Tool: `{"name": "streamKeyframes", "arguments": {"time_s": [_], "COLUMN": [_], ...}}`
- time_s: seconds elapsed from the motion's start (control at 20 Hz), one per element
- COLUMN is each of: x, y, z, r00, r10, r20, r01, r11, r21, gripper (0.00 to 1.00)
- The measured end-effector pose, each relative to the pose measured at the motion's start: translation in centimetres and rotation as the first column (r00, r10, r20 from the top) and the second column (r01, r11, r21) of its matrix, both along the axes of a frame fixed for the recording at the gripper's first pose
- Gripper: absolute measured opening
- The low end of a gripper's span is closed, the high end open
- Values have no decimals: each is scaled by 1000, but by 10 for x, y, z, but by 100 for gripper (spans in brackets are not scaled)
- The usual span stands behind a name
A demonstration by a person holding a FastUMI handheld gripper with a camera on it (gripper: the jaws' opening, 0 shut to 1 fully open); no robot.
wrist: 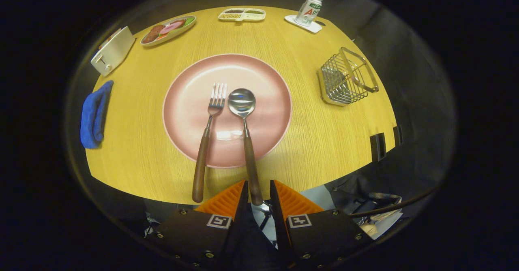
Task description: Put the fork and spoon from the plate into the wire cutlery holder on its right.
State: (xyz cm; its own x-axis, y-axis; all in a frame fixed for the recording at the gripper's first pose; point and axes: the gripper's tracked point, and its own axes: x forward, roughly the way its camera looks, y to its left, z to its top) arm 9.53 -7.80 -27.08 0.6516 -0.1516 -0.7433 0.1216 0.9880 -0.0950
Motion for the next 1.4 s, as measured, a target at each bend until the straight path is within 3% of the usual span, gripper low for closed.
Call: {"name": "streamKeyframes", "arguments": {"time_s": [0.45, 0.5, 0.65, 0.8, 1.4], "x": [8, 13, 14, 14, 14], "y": [6, 3, 4, 6, 21], "z": [-20, -25, -21, -10, 76], "r00": [995, 994, 995, 997, 981], "r10": [72, 76, 79, 79, 132], "r20": [-71, -75, -61, -16, 139], "r01": [-75, -80, -83, -79, -106], "r11": [997, 996, 995, 996, 978], "r21": [-35, -47, -56, -44, -182], "gripper": [36, 19, 13, 12, 12]}}
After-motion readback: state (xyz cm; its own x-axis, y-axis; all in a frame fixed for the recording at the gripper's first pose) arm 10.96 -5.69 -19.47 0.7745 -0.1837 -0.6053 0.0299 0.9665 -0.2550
